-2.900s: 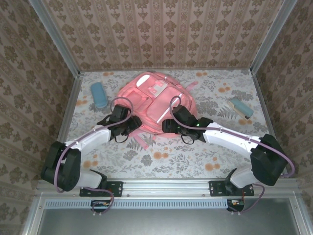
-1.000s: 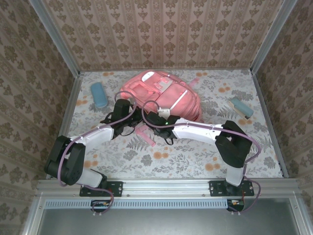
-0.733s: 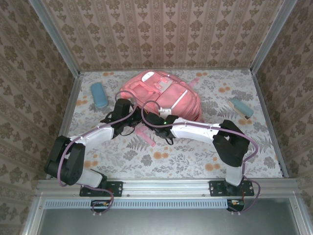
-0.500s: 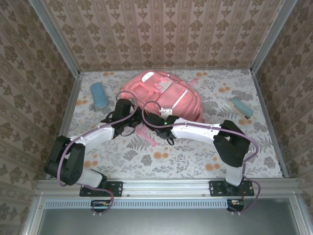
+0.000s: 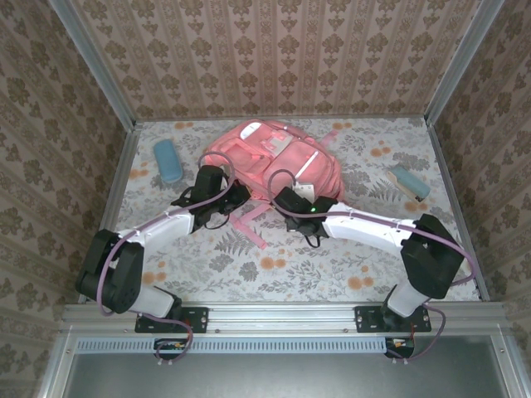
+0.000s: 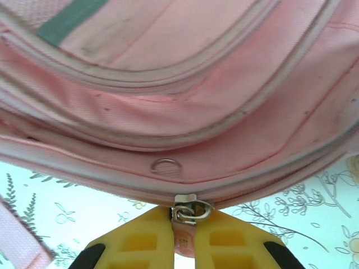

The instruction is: Pack the student bag

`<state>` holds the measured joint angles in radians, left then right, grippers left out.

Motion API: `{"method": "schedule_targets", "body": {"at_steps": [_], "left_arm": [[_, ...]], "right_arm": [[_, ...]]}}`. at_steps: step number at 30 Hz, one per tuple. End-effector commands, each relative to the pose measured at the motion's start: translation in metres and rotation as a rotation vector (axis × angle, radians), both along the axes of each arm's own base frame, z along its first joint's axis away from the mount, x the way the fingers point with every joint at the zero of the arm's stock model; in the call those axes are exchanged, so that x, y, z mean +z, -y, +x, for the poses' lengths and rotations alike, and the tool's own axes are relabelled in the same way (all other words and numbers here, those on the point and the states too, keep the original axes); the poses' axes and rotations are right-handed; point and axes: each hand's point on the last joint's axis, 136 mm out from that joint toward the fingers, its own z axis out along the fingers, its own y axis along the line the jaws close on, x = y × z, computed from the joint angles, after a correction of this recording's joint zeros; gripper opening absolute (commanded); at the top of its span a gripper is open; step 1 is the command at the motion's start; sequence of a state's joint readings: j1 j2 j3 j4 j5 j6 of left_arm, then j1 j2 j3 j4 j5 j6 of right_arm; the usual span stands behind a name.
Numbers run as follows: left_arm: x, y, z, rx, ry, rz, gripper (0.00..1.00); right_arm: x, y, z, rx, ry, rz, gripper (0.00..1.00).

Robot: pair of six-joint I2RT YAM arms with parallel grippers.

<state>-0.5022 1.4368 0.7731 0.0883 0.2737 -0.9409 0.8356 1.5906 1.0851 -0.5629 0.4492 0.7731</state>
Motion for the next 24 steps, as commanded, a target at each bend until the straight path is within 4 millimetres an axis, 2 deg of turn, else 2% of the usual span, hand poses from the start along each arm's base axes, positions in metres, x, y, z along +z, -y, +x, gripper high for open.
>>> {"method": "schedule_targets", "body": {"at_steps": [1,3,5,8,10,12,15,21,24], "left_arm": [[0.01,-0.014,0.024,0.056,0.07,0.038,0.04],[0.008,-0.015,0.025,0.056,0.067,0.043,0.04],[0.007,-0.015,0.026,0.052,0.065,0.045,0.04],[0.006,-0.013,0.026,0.046,0.06,0.043,0.04],[0.005,-0.01,0.026,0.037,0.052,0.03,0.04],[0.003,-0.009,0.025,0.032,0.044,0.026,0.04],[0.002,-0.009,0.024,0.03,0.039,0.025,0.04],[0.004,-0.008,0.026,0.03,0.042,0.021,0.04],[0.005,-0.007,0.026,0.03,0.042,0.022,0.05]], "right_arm": [[0.0,0.028,-0.007,-0.011,-0.032,-0.038,0.09],[-0.002,0.037,-0.006,-0.026,-0.043,-0.025,0.09],[-0.002,0.034,-0.005,0.006,-0.056,0.014,0.11],[0.0,-0.005,-0.007,0.222,-0.087,0.129,0.2],[-0.001,-0.014,-0.008,0.282,-0.093,0.112,0.28],[-0.003,-0.007,-0.003,0.265,-0.088,0.041,0.35],[-0.008,0.005,0.002,0.235,-0.099,-0.047,0.4],[-0.019,-0.008,0.004,0.271,-0.128,-0.053,0.43],[-0.021,-0.006,0.005,0.234,-0.13,-0.085,0.44]]}}
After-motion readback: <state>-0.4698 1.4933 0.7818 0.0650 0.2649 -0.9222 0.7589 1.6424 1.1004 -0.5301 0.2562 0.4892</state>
